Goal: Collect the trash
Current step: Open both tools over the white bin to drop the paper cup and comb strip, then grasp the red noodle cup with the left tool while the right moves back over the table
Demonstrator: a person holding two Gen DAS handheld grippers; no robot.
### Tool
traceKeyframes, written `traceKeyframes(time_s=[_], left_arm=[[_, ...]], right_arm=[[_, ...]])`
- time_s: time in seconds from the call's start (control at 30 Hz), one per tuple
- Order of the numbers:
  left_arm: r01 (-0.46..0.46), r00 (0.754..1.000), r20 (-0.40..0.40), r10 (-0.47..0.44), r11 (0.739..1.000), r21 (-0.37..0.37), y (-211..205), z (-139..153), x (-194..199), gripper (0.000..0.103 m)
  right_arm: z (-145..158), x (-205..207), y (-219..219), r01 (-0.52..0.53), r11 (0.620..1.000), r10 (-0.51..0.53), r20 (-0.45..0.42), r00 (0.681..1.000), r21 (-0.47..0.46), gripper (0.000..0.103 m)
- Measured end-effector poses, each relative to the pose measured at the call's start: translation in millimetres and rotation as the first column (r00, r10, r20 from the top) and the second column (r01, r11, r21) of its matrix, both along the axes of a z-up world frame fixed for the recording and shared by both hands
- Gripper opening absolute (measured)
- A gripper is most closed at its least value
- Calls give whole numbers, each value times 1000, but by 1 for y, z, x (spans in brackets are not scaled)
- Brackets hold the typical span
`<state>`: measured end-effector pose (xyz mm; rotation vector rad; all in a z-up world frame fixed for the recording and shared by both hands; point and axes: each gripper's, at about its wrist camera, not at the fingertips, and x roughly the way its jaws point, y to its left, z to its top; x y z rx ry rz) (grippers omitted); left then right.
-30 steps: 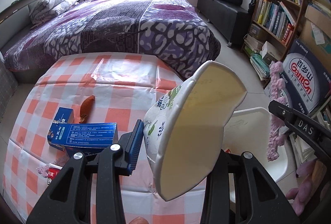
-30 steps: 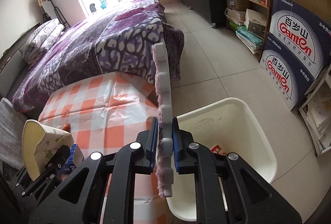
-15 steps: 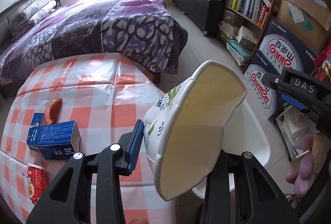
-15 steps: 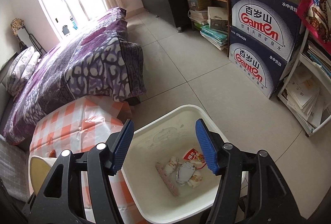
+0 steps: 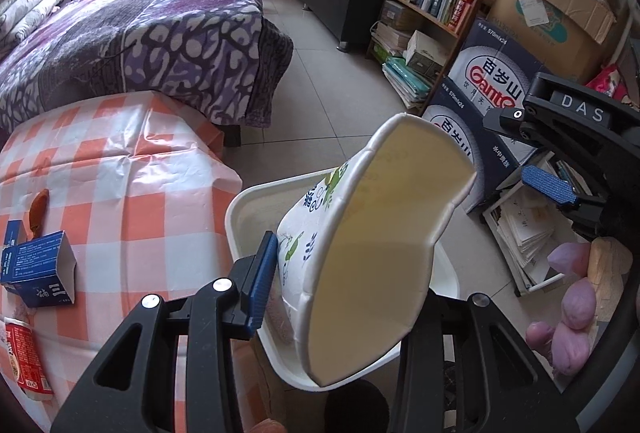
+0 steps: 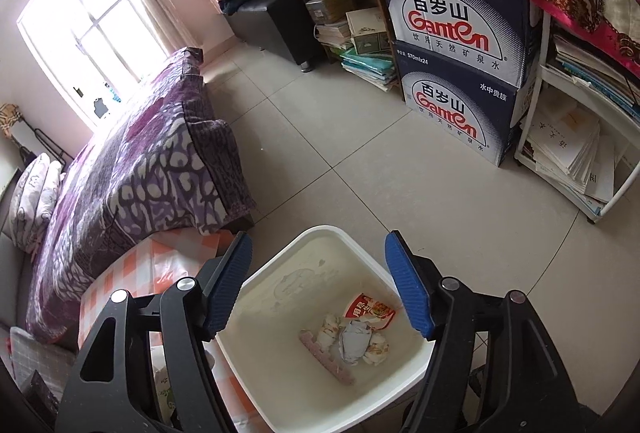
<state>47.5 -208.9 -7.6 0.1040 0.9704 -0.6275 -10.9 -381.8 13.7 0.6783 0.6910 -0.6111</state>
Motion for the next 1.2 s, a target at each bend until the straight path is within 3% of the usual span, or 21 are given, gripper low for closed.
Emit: traceKeyframes(time_s=[0.07,0.13,0.47,0.67,0.83,1.0,1.2], left_arm=[[20,1000,-18,-21,1000,-22,-6,0,1,49],[17,1000,-22,-18,998,-55,-6,2,2,70],[-33,999,43,32,999,26,29,7,3,74],[-117,992,60,112,989,93,70,-2,9,82],[-174,984,63,166,972,158,109,-16,14,84],[-245,970,49,240,937,250,151,-34,21,84],[-360,926,31,377,853,379,207,-54,34,84]], right_arm=[[2,-2,-2,13,1000,-13,8,1000,-5,68],[4,-5,-3,21,1000,-21,16,1000,-13,71],[9,6,24,-47,996,48,10,999,-77,88],[8,21,70,-165,970,162,-34,986,-179,93],[-2,40,107,-274,940,259,-97,961,-202,96],[-14,60,140,-365,912,338,-160,927,-187,96],[-31,78,175,-451,881,419,-211,883,-141,96]])
